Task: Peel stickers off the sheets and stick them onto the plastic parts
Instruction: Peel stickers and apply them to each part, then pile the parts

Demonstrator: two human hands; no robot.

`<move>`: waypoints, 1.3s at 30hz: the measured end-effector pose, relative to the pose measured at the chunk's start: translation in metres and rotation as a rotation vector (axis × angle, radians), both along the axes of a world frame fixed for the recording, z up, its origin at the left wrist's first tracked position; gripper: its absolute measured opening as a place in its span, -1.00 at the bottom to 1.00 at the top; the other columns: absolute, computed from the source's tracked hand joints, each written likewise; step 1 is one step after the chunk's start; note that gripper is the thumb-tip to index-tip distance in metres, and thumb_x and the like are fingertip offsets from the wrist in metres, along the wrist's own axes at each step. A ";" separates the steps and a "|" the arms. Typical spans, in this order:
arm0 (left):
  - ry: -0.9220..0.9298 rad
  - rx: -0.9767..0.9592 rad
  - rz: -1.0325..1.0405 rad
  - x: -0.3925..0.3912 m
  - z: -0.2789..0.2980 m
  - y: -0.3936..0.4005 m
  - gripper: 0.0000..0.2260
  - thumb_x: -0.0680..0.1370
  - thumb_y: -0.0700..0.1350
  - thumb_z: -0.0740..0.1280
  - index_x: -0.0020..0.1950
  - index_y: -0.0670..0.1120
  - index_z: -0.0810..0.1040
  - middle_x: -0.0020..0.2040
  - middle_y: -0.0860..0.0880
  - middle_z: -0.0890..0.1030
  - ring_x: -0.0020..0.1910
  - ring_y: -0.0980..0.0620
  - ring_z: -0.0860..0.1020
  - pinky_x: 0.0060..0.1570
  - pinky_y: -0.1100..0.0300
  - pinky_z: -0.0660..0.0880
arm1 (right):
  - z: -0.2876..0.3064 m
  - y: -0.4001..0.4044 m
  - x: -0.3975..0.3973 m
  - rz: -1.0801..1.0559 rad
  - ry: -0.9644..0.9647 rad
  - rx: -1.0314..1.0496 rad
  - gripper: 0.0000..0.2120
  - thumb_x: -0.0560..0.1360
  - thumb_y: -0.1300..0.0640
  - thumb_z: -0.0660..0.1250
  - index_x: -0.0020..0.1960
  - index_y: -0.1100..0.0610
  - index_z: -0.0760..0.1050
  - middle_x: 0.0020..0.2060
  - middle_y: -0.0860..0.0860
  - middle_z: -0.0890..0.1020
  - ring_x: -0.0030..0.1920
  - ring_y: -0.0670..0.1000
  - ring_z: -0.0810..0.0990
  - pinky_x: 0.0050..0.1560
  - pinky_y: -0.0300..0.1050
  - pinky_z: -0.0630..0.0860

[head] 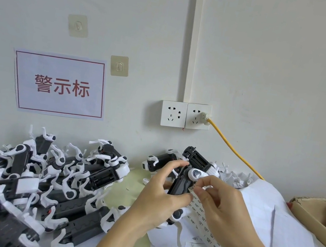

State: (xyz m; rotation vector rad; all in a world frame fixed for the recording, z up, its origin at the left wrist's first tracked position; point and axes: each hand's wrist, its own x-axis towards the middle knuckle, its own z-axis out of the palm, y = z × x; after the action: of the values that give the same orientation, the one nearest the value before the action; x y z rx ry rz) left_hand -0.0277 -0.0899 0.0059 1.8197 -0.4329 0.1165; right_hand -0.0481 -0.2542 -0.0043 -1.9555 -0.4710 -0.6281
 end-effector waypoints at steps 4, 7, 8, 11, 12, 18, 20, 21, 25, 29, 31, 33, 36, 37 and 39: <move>-0.009 -0.007 0.002 -0.001 0.000 0.000 -0.44 0.33 0.04 0.44 0.27 0.42 0.44 0.22 0.11 0.59 0.31 0.17 0.47 0.26 0.06 0.50 | 0.000 0.000 0.001 -0.027 -0.016 -0.026 -0.78 0.62 0.19 0.30 -0.17 -0.05 0.51 -0.58 -0.02 0.39 -0.56 -0.09 0.22 -0.50 -0.26 0.16; -0.011 -0.009 0.008 -0.002 0.001 -0.001 -0.45 0.32 0.07 0.45 0.27 0.42 0.44 0.25 0.10 0.58 0.30 0.18 0.47 0.29 0.04 0.49 | -0.001 0.000 0.002 -0.052 -0.034 -0.041 -0.76 0.61 0.18 0.31 -0.19 -0.08 0.50 -0.59 -0.03 0.37 -0.55 -0.08 0.22 -0.49 -0.27 0.15; -0.012 -0.010 0.009 -0.002 0.001 -0.001 -0.46 0.33 0.08 0.44 0.26 0.42 0.45 0.25 0.10 0.57 0.30 0.19 0.48 0.28 0.05 0.49 | -0.001 0.000 0.002 -0.062 -0.039 -0.048 -0.75 0.61 0.18 0.31 -0.19 -0.09 0.50 -0.59 -0.04 0.36 -0.55 -0.08 0.22 -0.49 -0.28 0.15; -0.018 -0.007 0.014 -0.002 0.001 -0.001 -0.48 0.33 0.09 0.43 0.25 0.43 0.45 0.27 0.10 0.56 0.28 0.23 0.47 0.27 0.09 0.49 | -0.001 0.000 0.003 -0.080 -0.048 -0.064 -0.74 0.61 0.18 0.32 -0.19 -0.11 0.50 -0.59 -0.05 0.36 -0.55 -0.08 0.22 -0.50 -0.28 0.15; -0.019 -0.008 0.015 -0.002 0.001 -0.001 -0.48 0.33 0.09 0.43 0.24 0.43 0.45 0.27 0.10 0.56 0.28 0.24 0.47 0.27 0.10 0.49 | -0.001 0.001 0.003 -0.079 -0.050 -0.063 -0.74 0.61 0.18 0.32 -0.19 -0.11 0.50 -0.59 -0.05 0.36 -0.55 -0.08 0.22 -0.50 -0.28 0.15; -0.026 -0.005 0.020 -0.002 0.001 -0.002 -0.50 0.33 0.10 0.44 0.23 0.42 0.45 0.26 0.13 0.56 0.28 0.22 0.48 0.27 0.07 0.50 | 0.000 0.001 0.002 -0.080 -0.070 -0.060 -0.70 0.59 0.19 0.35 -0.21 -0.16 0.51 -0.58 -0.01 0.36 -0.54 -0.08 0.23 -0.49 -0.27 0.15; -0.031 -0.003 0.024 -0.002 0.001 -0.002 -0.51 0.35 0.10 0.44 0.24 0.42 0.45 0.27 0.14 0.55 0.28 0.22 0.48 0.27 0.06 0.50 | 0.000 0.001 0.002 -0.086 -0.075 -0.065 -0.71 0.59 0.19 0.35 -0.21 -0.17 0.51 -0.58 -0.01 0.36 -0.54 -0.08 0.23 -0.49 -0.26 0.16; -0.031 -0.004 0.025 -0.001 0.001 -0.002 -0.51 0.35 0.11 0.44 0.24 0.41 0.45 0.27 0.15 0.55 0.28 0.22 0.48 0.27 0.06 0.50 | 0.000 0.002 0.001 -0.089 -0.080 -0.068 -0.71 0.59 0.19 0.35 -0.21 -0.17 0.51 -0.57 0.01 0.36 -0.54 -0.08 0.24 -0.49 -0.25 0.16; -0.029 0.000 0.023 0.000 0.000 -0.001 -0.53 0.42 0.07 0.46 0.26 0.41 0.44 0.26 0.15 0.55 0.28 0.23 0.47 0.21 0.16 0.50 | 0.000 0.003 0.001 -0.116 -0.106 -0.087 -0.73 0.58 0.18 0.36 -0.20 -0.16 0.50 -0.56 0.06 0.41 -0.55 -0.08 0.26 -0.49 -0.28 0.19; -0.023 0.011 0.019 0.000 0.000 0.000 -0.56 0.51 -0.01 0.45 0.26 0.41 0.43 0.20 0.21 0.58 0.28 0.26 0.45 0.14 0.22 0.49 | -0.001 0.004 0.001 -0.144 -0.116 -0.095 -0.74 0.57 0.16 0.37 -0.19 -0.17 0.50 -0.56 0.04 0.43 -0.55 -0.05 0.28 -0.47 -0.27 0.22; -0.020 0.011 0.021 -0.001 0.001 0.001 -0.55 0.51 -0.03 0.44 0.27 0.40 0.43 0.19 0.21 0.58 0.28 0.27 0.45 0.14 0.22 0.48 | -0.001 0.005 0.001 -0.167 -0.127 -0.109 -0.76 0.56 0.15 0.38 -0.18 -0.17 0.50 -0.55 0.04 0.45 -0.54 -0.04 0.30 -0.47 -0.25 0.21; -0.023 0.011 0.023 -0.001 0.001 0.000 -0.55 0.51 -0.04 0.44 0.27 0.40 0.43 0.20 0.20 0.58 0.28 0.26 0.45 0.13 0.22 0.47 | -0.001 0.006 0.000 -0.191 -0.138 -0.125 -0.77 0.56 0.13 0.39 -0.19 -0.17 0.50 -0.53 0.05 0.47 -0.54 -0.01 0.31 -0.46 -0.23 0.21; -0.030 0.014 0.027 -0.002 0.002 -0.001 -0.55 0.51 -0.05 0.43 0.26 0.40 0.43 0.16 0.21 0.60 0.26 0.25 0.46 0.15 0.20 0.48 | 0.000 0.007 -0.002 -0.223 -0.150 -0.121 -0.77 0.55 0.13 0.41 -0.20 -0.15 0.51 -0.52 0.05 0.48 -0.53 0.00 0.33 -0.44 -0.16 0.25; -0.032 0.014 0.028 -0.002 0.002 -0.001 -0.55 0.50 -0.05 0.43 0.26 0.40 0.43 0.15 0.22 0.61 0.25 0.25 0.47 0.17 0.18 0.49 | 0.000 0.008 -0.002 -0.238 -0.154 -0.121 -0.77 0.54 0.14 0.42 -0.20 -0.14 0.52 -0.52 0.05 0.48 -0.53 0.00 0.33 -0.44 -0.17 0.25; -0.038 0.020 0.031 -0.003 0.002 -0.001 -0.54 0.49 -0.04 0.42 0.26 0.41 0.43 0.15 0.22 0.60 0.26 0.24 0.46 0.22 0.12 0.50 | 0.000 0.009 -0.003 -0.262 -0.150 -0.118 -0.78 0.53 0.13 0.43 -0.21 -0.14 0.53 -0.52 0.05 0.48 -0.53 -0.01 0.33 -0.44 -0.19 0.23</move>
State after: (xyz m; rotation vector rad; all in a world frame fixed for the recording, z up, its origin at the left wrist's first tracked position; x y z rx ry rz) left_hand -0.0305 -0.0912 0.0082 1.8464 -0.4341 0.1685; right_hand -0.0512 -0.2452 -0.0043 -2.1099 -0.3520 -0.9371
